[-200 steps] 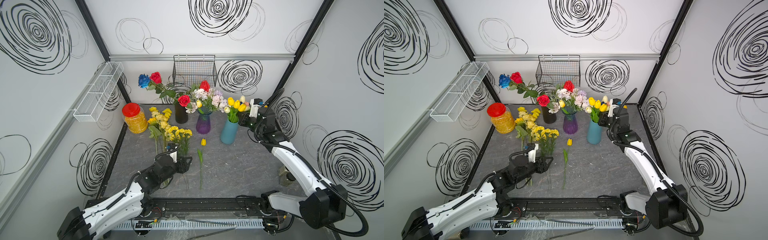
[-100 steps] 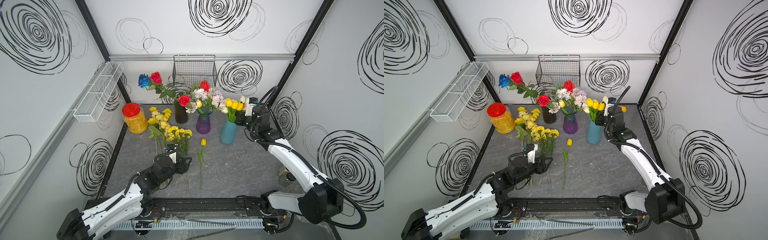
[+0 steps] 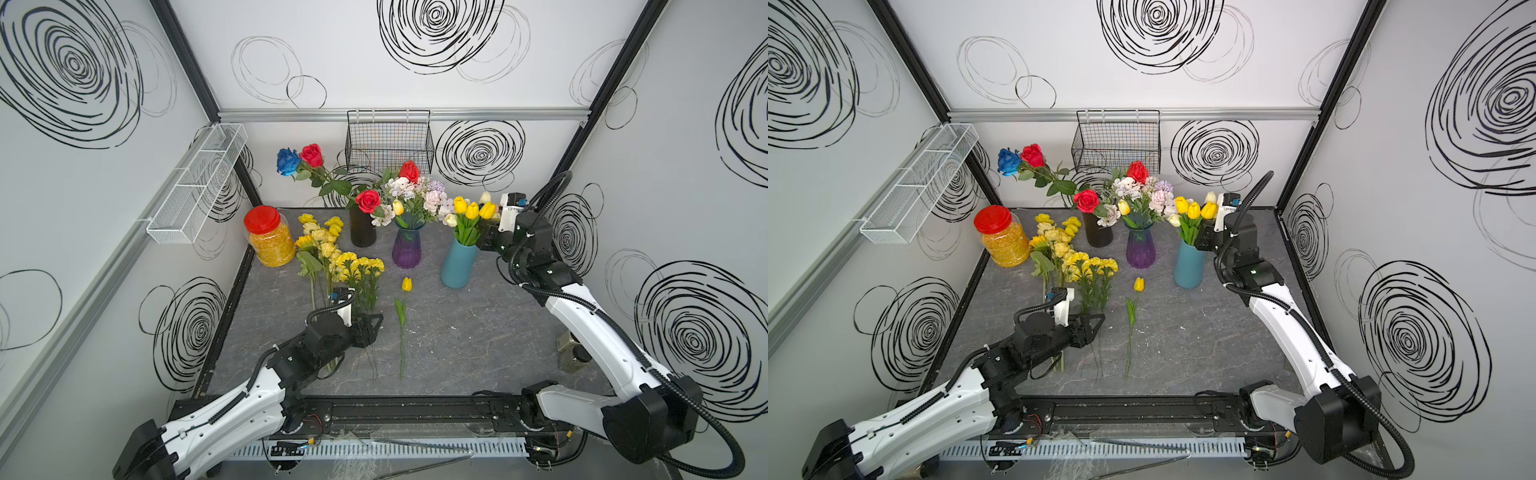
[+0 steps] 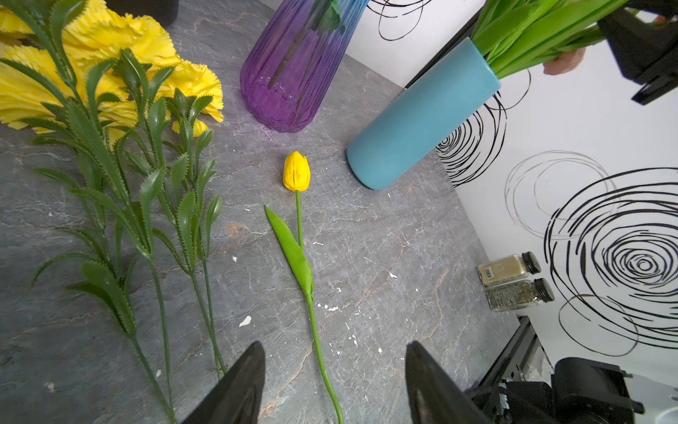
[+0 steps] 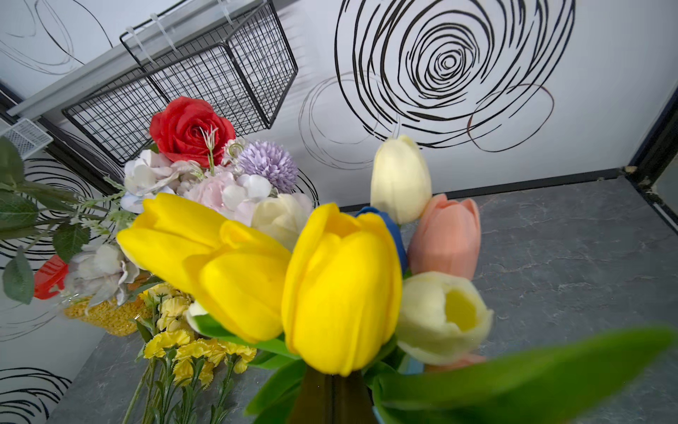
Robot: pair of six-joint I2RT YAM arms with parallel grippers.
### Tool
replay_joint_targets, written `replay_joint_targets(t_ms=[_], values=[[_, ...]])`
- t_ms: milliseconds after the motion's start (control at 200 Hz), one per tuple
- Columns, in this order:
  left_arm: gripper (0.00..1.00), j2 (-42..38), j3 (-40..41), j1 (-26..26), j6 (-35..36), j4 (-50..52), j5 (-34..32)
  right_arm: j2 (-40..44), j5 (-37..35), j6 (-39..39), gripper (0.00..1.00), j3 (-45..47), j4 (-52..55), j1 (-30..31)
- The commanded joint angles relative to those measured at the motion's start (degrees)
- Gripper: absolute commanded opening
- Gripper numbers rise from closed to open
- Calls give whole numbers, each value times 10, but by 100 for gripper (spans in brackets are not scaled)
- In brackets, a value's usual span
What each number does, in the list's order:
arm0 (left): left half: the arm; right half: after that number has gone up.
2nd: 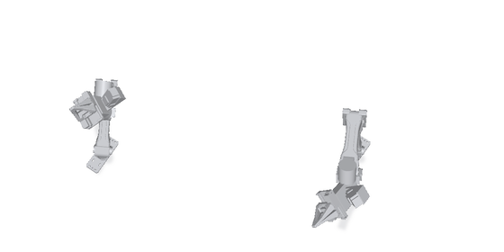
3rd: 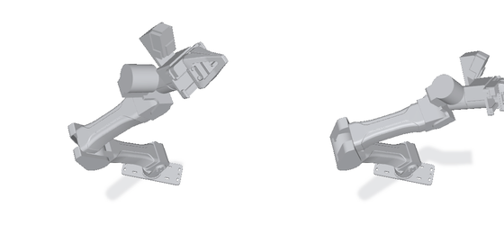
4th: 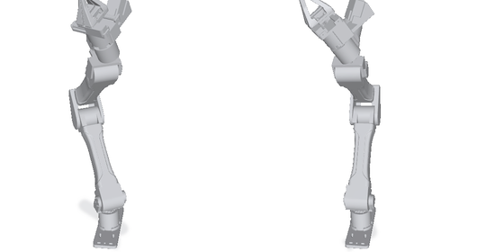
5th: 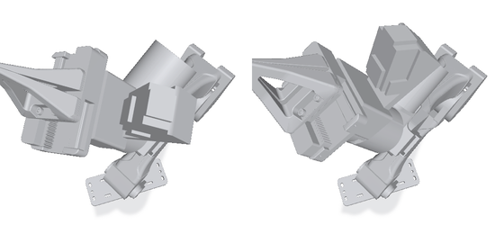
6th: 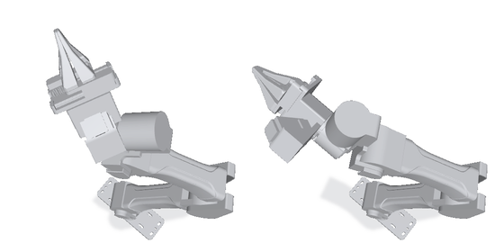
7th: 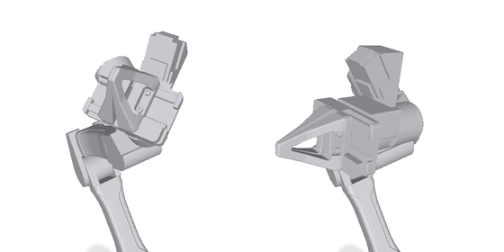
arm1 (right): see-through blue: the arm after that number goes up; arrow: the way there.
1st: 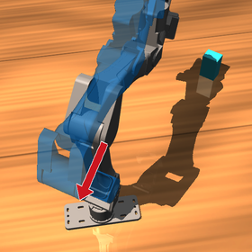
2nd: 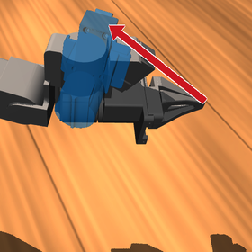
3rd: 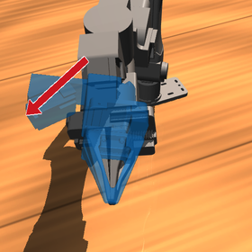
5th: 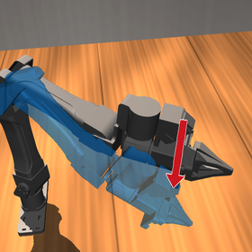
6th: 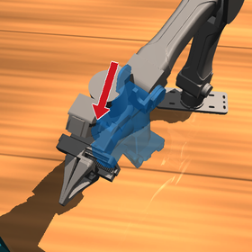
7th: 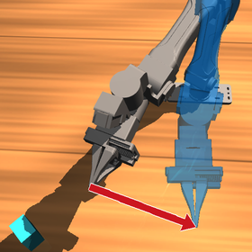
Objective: Pick out yellow flowers from the vase
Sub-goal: Pick up the flower from the vase.
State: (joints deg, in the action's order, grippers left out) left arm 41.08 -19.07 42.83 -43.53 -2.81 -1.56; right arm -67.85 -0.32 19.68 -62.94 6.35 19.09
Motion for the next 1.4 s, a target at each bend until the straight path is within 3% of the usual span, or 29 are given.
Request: replay_joint_targets(t_ms=[0, 625, 1111, 1391], values=[[64, 1, 5, -4, 1, -10, -9, 22, 19, 3, 5, -20, 11, -6], [64, 4, -36, 6, 47, -8, -15, 120, 51, -46, 4, -71, 82, -29], [66, 26, -118, 89, 143, 17, -87, 162, 108, -73, 2, -147, 152, -38], [69, 10, -151, 145, 244, 55, -168, 190, 140, -103, 2, -207, 223, -38]])
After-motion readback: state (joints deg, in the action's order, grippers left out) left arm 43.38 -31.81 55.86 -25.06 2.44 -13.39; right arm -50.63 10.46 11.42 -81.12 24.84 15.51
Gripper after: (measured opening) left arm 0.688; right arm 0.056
